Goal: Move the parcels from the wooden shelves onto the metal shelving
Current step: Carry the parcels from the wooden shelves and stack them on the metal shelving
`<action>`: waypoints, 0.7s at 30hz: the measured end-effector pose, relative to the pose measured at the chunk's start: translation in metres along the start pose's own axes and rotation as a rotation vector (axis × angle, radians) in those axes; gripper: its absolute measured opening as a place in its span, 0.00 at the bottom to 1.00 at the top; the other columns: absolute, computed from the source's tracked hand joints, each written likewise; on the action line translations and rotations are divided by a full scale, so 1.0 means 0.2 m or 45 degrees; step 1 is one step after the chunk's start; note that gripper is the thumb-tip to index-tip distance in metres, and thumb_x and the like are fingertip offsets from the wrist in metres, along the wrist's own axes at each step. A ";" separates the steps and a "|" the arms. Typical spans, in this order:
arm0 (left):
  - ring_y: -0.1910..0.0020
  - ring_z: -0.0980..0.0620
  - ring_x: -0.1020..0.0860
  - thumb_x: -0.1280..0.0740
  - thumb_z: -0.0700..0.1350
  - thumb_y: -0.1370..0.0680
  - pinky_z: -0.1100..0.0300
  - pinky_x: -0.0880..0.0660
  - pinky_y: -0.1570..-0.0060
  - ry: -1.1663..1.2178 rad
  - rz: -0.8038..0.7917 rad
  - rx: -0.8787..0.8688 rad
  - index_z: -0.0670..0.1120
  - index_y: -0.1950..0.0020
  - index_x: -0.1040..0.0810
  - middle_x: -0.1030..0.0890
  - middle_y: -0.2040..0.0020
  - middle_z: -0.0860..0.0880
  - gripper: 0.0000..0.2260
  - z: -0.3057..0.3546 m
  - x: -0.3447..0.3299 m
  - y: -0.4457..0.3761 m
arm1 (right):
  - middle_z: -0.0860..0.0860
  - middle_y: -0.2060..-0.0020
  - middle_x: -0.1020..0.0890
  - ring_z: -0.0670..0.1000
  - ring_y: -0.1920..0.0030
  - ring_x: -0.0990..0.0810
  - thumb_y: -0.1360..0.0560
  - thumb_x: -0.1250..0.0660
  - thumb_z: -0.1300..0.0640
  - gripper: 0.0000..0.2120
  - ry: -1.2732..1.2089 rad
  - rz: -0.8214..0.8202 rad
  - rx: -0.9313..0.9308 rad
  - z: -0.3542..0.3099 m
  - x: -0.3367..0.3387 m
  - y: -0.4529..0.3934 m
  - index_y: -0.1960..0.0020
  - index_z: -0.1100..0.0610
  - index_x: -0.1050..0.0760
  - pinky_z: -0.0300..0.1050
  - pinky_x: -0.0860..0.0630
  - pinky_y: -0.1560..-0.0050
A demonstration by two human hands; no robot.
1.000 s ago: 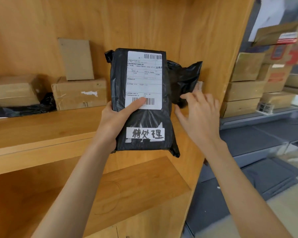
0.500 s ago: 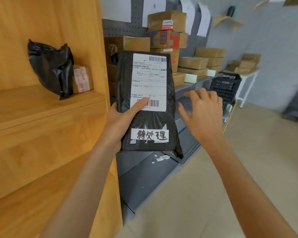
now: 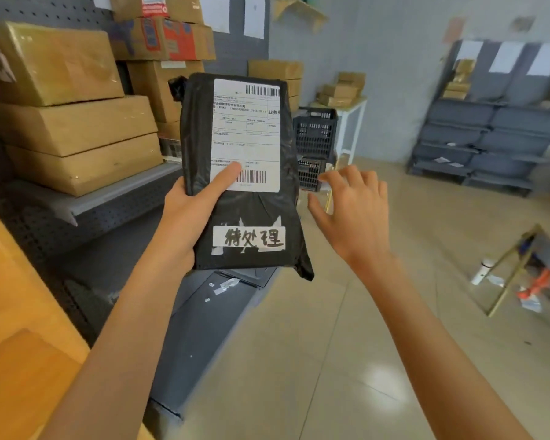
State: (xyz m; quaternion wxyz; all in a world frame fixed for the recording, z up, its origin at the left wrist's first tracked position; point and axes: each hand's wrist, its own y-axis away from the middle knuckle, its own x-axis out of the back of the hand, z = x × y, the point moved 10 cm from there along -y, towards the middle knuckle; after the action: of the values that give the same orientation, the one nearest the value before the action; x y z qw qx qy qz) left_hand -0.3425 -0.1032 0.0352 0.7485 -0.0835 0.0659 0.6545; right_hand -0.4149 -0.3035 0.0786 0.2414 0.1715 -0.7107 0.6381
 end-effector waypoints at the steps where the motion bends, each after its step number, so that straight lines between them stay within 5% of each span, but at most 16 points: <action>1: 0.59 0.57 0.16 0.27 0.54 0.29 0.65 0.22 0.68 -0.006 -0.031 0.001 0.55 0.44 0.23 0.16 0.53 0.55 0.15 -0.01 -0.06 -0.04 | 0.57 0.53 0.19 0.63 0.53 0.23 0.27 0.31 0.52 0.12 0.020 -0.011 -0.020 0.05 -0.02 -0.01 0.49 0.59 0.20 0.54 0.29 0.53; 10: 0.60 0.57 0.17 0.29 0.57 0.29 0.64 0.21 0.67 -0.035 -0.257 0.030 0.57 0.42 0.25 0.17 0.52 0.56 0.17 -0.11 -0.51 -0.55 | 0.58 0.51 0.19 0.62 0.51 0.24 0.26 0.32 0.51 0.13 0.190 -0.039 -0.107 0.42 -0.28 -0.26 0.47 0.60 0.20 0.54 0.29 0.51; 14: 0.53 0.54 0.17 0.29 0.59 0.29 0.58 0.21 0.57 -0.048 -0.321 0.039 0.56 0.37 0.25 0.17 0.47 0.54 0.22 -0.13 -0.68 -0.80 | 0.58 0.53 0.19 0.62 0.54 0.23 0.27 0.32 0.51 0.13 0.254 0.005 -0.124 0.55 -0.41 -0.43 0.49 0.60 0.20 0.54 0.28 0.54; 21: 0.55 0.54 0.17 0.28 0.60 0.31 0.59 0.22 0.59 -0.063 -0.375 0.064 0.55 0.36 0.26 0.17 0.49 0.54 0.25 -0.20 -0.94 -1.20 | 0.57 0.51 0.20 0.61 0.50 0.24 0.23 0.36 0.47 0.16 0.304 -0.062 -0.207 0.80 -0.68 -0.62 0.46 0.59 0.21 0.54 0.30 0.50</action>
State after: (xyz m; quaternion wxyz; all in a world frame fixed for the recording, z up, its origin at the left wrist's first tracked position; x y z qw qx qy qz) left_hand -0.1291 -0.3254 0.0447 0.8398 -0.0571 0.0507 0.5375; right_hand -0.2536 -0.4861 0.0938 0.3528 0.0916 -0.7220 0.5881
